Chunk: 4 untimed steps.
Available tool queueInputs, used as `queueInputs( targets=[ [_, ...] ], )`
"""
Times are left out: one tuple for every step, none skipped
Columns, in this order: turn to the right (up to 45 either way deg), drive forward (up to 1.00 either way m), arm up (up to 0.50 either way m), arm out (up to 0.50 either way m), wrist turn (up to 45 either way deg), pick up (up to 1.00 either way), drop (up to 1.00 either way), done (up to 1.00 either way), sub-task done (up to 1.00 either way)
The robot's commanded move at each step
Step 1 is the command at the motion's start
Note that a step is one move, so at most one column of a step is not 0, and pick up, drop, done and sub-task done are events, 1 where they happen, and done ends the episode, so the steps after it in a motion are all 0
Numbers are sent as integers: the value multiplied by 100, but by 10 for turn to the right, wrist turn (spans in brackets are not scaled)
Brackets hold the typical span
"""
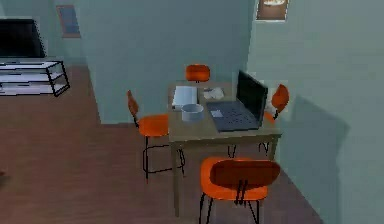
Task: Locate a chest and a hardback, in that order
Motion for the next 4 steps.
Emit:
queueInputs(
  targets=[
    [-390,0,0,0,0,0,0,0,0],
    [0,100,0,0,0,0,0,0,0],
    [0,100,0,0,0,0,0,0,0],
    [30,0,0,0,0,0,0,0,0]
  ],
)
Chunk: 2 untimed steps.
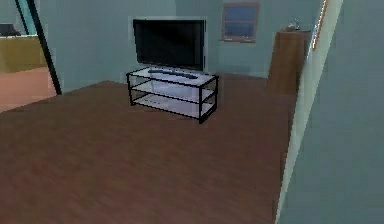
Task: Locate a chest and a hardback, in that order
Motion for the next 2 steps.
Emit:
queueInputs(
  targets=[
    [0,25,0,0,0,0,0,0,0],
    [-120,0,0,0,0,0,0,0,0]
  ],
)
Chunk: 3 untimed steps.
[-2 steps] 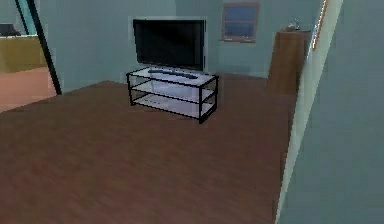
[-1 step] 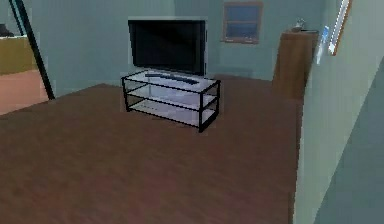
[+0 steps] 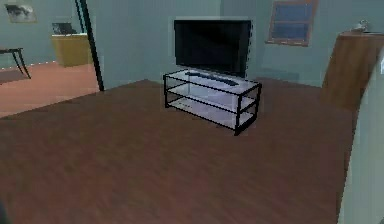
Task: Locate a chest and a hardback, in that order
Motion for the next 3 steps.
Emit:
queueInputs(
  targets=[
    [0,45,0,0,0,0,0,0,0],
    [-360,0,0,0,0,0,0,0,0],
    [0,100,0,0,0,0,0,0,0]
  ],
)
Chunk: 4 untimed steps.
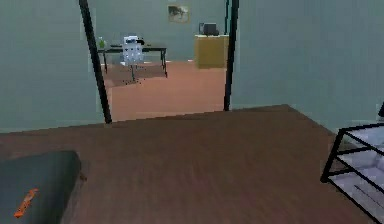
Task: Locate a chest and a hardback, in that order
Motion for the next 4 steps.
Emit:
queueInputs(
  targets=[
    [0,100,0,0,0,0,0,0,0],
    [0,100,0,0,0,0,0,0,0],
    [0,100,0,0,0,0,0,0,0],
    [-30,0,0,0,0,0,0,0,0]
  ],
)
